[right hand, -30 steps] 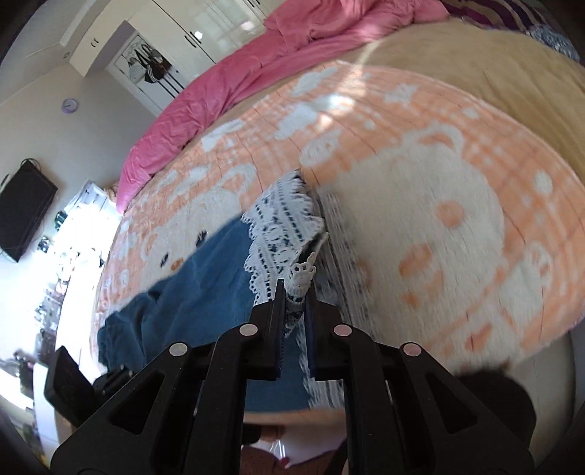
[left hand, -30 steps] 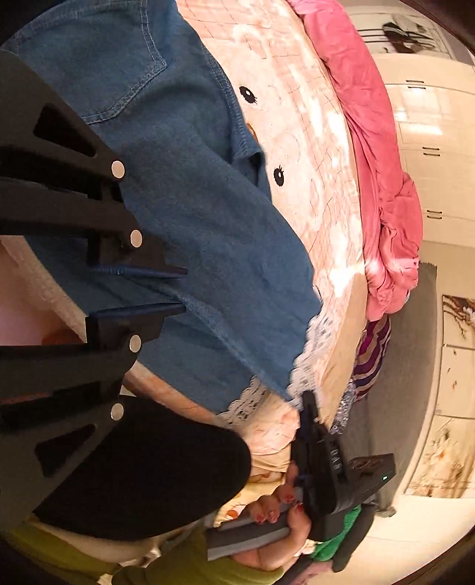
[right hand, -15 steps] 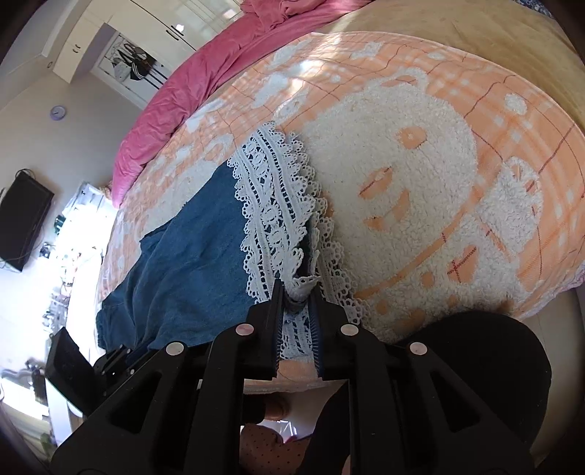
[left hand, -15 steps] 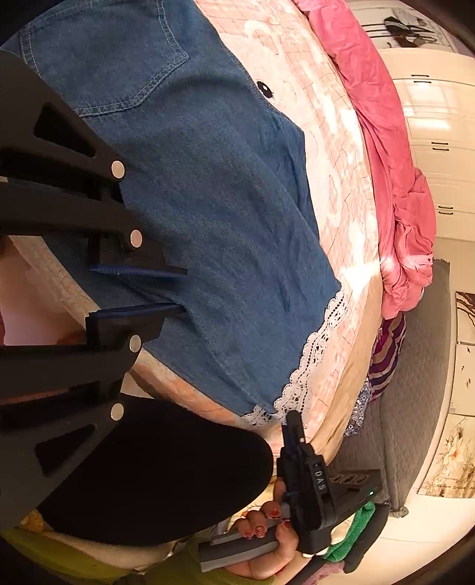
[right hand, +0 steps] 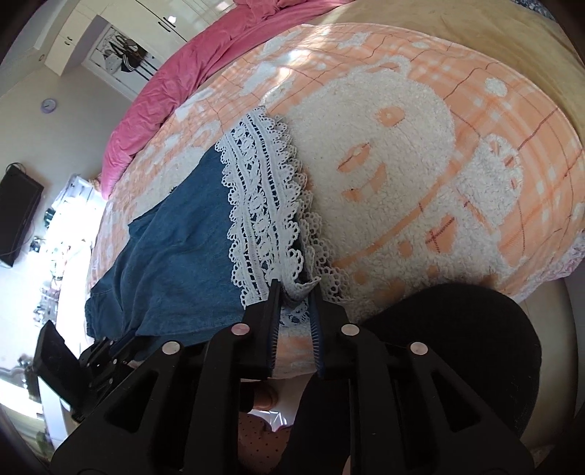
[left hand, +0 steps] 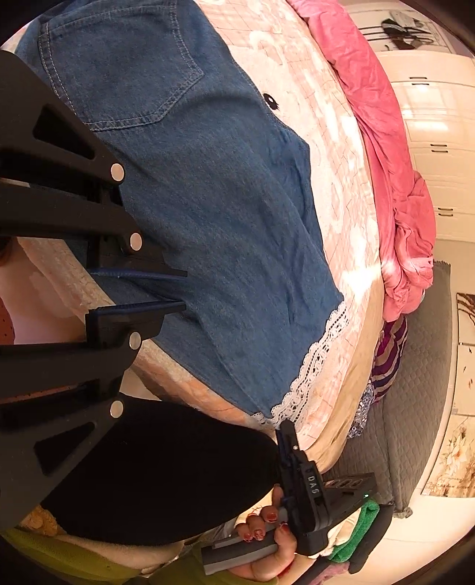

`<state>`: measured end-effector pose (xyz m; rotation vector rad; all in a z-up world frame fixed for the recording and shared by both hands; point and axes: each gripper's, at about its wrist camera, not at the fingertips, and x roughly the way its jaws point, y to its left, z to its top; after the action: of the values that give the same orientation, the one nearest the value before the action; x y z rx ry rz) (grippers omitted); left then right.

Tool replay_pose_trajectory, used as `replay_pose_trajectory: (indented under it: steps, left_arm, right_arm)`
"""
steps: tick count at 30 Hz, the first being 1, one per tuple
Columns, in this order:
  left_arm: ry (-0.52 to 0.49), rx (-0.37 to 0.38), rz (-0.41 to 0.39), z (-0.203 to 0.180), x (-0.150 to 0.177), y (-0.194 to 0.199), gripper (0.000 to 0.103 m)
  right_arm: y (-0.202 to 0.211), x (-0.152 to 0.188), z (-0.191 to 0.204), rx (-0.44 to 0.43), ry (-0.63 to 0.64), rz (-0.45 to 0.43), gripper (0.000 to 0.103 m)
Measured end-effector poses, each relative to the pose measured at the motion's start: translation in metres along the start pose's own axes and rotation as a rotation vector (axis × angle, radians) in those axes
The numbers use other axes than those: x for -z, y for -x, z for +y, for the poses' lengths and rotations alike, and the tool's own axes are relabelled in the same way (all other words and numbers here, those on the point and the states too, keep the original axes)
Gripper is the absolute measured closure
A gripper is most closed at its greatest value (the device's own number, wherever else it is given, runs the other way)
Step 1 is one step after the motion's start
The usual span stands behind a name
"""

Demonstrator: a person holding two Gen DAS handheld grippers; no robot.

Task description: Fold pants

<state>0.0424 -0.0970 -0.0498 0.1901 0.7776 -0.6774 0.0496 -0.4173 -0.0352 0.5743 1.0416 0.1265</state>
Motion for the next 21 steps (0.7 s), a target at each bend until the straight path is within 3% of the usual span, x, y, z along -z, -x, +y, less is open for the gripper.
replay_pose_trajectory:
  steps: [6,9,13,14,15,21]
  left_arm:
    - [-0.033,-0.01,-0.001,-0.007,-0.001,-0.005,0.091]
    - [-0.058,-0.027,-0.002,-0.013,-0.004,-0.011,0.084]
    - [-0.082,-0.055,0.006,-0.019,-0.008,-0.02,0.084]
    - [-0.082,-0.054,0.012,-0.021,-0.008,-0.022,0.089]
    - [-0.082,-0.049,0.022,-0.021,-0.009,-0.023,0.101]
    - [-0.088,0.034,0.016,-0.024,-0.002,0.001,0.101]
  right_arm:
    - [0.028,-0.005,0.005,0.0,0.036,-0.085,0.077]
    - [0.027,-0.007,0.018,-0.009,0.09,-0.082,0.073]
    - [0.006,-0.01,0.044,-0.019,0.162,-0.035,0.066]
    - [0.001,-0.011,0.049,-0.013,0.177,-0.029,0.065]
    - [-0.005,-0.012,0.055,-0.008,0.197,-0.022,0.065]
    - [-0.029,-0.011,0.056,0.027,0.178,0.043,0.06]
